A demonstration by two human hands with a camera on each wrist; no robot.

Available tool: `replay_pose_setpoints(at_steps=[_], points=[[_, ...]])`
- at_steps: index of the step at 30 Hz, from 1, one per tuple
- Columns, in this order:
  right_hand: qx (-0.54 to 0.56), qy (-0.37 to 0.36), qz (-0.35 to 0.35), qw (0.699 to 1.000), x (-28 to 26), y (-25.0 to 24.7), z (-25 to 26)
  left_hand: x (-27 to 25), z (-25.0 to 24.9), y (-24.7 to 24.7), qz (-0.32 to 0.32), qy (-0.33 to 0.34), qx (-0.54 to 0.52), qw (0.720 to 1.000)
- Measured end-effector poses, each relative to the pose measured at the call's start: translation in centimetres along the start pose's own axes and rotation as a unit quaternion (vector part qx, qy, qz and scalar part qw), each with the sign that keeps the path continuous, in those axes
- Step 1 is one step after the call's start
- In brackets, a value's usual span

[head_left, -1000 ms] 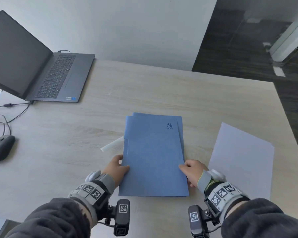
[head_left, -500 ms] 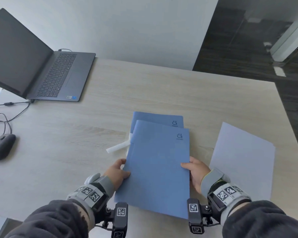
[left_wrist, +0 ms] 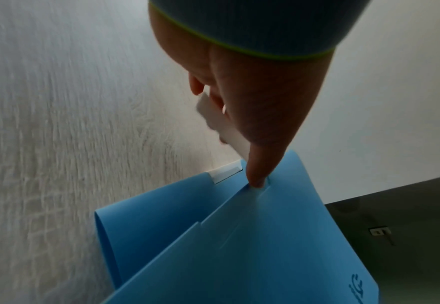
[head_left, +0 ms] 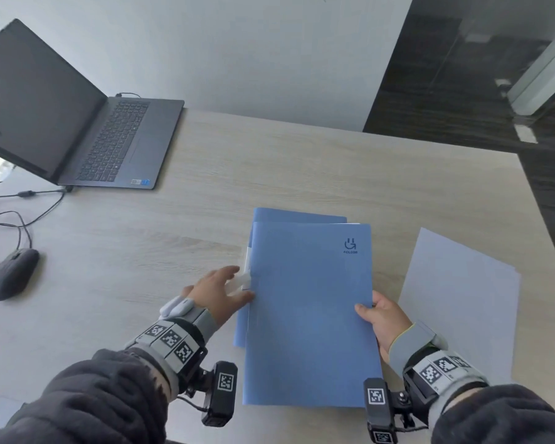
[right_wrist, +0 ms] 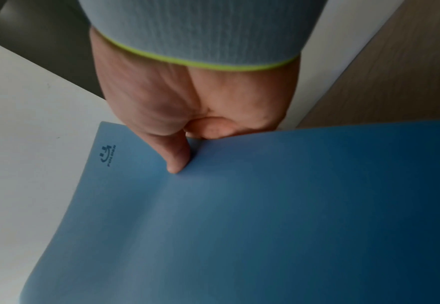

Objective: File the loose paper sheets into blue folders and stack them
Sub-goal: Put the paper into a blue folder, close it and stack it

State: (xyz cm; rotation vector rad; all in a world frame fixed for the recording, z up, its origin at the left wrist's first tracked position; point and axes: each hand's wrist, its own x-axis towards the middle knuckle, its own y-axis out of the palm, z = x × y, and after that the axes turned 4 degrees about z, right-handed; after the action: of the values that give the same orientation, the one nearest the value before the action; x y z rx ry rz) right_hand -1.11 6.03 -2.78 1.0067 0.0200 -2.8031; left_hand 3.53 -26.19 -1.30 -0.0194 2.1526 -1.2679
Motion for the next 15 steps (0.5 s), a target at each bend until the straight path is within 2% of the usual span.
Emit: replay_pose_setpoints(at_steps=[4,9,11,15], points=[[0.014,-0.019,0.002,1.000,-0.2,0.2,0.2,-0.3,-0.6,0.5,0.034,0.031,-0.076,0.996],[0.001,-0.021,0.009,1.000,-0.4,0.2,0.1,-1.0,-0.9,0.2,0.050,0.023,-0.079,0.995],[-0.005,-0.018,0.012,1.000,-0.4,0.2,-0.1,-0.9,-0.8,-0.2,0.046,0.015,-0.065,0.997],[-0.015,-0.016,0.022,1.000,-0.4,0.3,-0.1,-0.8,-0.8,-1.1,0.061,0.008,0.029,0.998]])
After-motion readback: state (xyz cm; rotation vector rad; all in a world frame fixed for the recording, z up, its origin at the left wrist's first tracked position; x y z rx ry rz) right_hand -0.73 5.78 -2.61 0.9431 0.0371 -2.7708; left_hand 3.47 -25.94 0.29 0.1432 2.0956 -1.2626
